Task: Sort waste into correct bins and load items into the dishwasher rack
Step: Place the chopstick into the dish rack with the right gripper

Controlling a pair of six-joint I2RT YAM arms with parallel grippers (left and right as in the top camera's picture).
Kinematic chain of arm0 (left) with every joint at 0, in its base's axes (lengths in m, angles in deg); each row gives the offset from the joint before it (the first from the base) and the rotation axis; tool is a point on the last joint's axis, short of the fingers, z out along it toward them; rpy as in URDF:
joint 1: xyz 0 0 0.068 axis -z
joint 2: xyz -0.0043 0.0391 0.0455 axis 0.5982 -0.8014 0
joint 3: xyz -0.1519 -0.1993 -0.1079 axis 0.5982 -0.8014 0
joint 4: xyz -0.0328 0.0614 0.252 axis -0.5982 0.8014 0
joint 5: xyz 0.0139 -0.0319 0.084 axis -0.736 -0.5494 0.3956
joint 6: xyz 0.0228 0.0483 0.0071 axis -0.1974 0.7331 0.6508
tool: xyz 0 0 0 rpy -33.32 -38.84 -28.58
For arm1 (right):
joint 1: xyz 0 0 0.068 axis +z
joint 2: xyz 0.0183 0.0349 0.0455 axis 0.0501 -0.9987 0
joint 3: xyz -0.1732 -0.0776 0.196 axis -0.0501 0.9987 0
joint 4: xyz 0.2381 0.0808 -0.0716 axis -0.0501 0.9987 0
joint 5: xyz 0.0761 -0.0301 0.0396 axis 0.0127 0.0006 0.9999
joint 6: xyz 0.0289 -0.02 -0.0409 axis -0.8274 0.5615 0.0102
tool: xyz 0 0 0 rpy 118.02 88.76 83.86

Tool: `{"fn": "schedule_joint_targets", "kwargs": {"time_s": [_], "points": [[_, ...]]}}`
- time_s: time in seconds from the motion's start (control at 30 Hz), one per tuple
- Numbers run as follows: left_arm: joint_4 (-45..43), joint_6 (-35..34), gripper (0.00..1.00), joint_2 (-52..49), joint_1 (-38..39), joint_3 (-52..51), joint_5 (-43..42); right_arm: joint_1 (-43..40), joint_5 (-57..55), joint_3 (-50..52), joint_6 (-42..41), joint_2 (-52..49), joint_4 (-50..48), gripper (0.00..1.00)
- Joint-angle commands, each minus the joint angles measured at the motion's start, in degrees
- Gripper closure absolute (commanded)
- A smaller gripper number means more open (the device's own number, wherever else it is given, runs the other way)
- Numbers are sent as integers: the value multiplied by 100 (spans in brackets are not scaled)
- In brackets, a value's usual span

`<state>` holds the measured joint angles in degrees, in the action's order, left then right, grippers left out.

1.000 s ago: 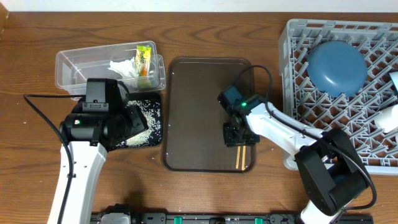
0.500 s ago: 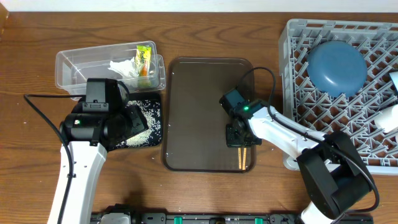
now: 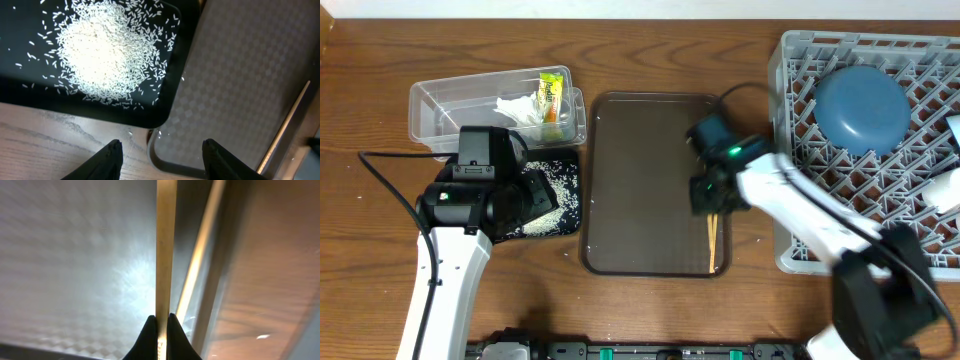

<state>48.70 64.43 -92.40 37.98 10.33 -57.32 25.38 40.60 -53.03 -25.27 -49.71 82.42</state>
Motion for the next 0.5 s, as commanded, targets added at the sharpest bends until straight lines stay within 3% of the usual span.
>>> {"fn": "schedule_joint_targets", "kwargs": {"time_s": [0.0,0.33,0.47], "points": [[48,33,46,-26,-24,13,74,-483,-35,-269,693,693,33,99],[46,31,46,-26,-24,13,74,-2190,-575,-216,2422,946,479,99],[48,31,46,-26,-24,13,74,-2586,-682,-146,2542,791,461,99]]}}
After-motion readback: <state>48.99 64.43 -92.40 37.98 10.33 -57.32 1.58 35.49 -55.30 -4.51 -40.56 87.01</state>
